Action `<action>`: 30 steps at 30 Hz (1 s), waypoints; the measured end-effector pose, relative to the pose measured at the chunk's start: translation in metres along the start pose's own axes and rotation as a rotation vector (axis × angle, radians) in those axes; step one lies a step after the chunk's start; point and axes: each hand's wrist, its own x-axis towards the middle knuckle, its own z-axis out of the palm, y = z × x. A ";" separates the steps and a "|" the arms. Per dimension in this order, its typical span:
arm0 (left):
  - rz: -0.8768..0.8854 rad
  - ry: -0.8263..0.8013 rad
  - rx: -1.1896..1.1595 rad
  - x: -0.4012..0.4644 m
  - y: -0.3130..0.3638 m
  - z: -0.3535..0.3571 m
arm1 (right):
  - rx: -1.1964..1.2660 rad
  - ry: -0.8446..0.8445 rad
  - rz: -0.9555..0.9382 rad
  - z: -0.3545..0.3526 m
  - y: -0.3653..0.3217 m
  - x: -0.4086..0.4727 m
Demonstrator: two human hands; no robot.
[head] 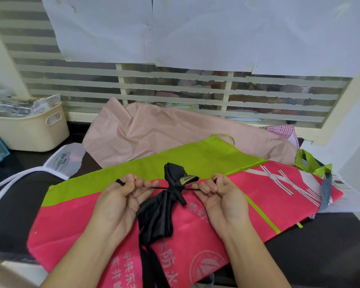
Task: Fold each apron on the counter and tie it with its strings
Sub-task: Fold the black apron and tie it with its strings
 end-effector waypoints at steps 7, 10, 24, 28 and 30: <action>0.195 -0.095 0.378 -0.009 -0.002 0.000 | -0.160 -0.203 -0.021 0.007 0.007 -0.006; 0.298 -0.190 0.581 -0.012 0.001 0.008 | -0.186 -0.327 -0.038 0.007 0.011 -0.008; 0.449 -0.352 1.430 -0.029 0.012 0.021 | -0.554 -0.486 -0.171 0.006 0.014 -0.016; 0.540 -0.344 1.466 -0.031 0.010 0.026 | -0.511 -0.475 -0.171 0.004 0.012 -0.018; 0.540 -0.287 1.489 -0.032 0.014 0.024 | -0.427 -0.457 -0.158 0.005 0.009 -0.016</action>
